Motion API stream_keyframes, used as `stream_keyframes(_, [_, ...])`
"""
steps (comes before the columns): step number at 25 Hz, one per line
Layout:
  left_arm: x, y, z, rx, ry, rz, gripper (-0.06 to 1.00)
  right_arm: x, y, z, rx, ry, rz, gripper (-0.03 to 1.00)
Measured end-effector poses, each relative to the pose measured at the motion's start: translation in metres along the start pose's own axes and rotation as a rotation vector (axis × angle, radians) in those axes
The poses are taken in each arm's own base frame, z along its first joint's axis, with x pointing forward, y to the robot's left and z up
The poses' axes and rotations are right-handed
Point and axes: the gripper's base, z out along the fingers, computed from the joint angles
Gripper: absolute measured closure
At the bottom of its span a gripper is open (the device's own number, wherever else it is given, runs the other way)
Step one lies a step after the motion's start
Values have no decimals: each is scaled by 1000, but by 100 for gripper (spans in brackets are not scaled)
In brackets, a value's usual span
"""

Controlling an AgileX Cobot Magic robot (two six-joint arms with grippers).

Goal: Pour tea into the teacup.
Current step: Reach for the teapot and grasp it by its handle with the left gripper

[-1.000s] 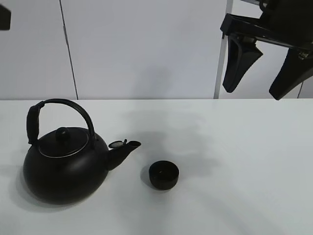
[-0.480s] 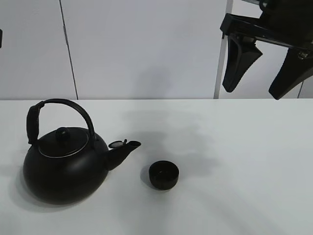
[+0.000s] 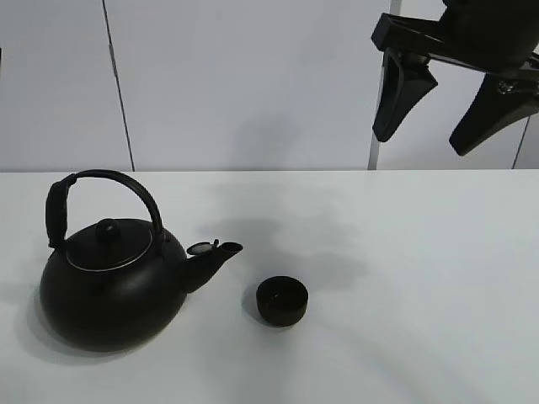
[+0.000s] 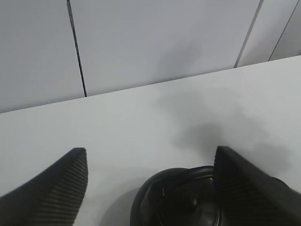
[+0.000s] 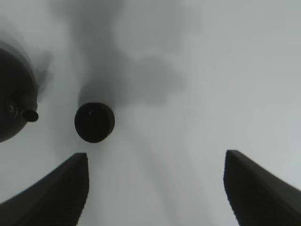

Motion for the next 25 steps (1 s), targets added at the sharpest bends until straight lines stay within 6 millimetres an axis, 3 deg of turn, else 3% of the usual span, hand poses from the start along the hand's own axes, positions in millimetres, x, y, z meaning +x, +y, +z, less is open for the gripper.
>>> stream_keyframes(9, [15,4,1,-40,35,17,41,-18,0,-2,-3,-204,0,42])
stream_keyframes(13, [19,9,1,-94,-62,-86,41,-27,0,-4,-6,-299,2,42])
stream_keyframes(18, [27,7,1,-64,-165,-79,41,-35,1,-7,-7,-390,2,42])
stream_keyframes(25, [53,4,-2,-35,-176,-76,41,-39,1,-9,-8,-444,2,42])
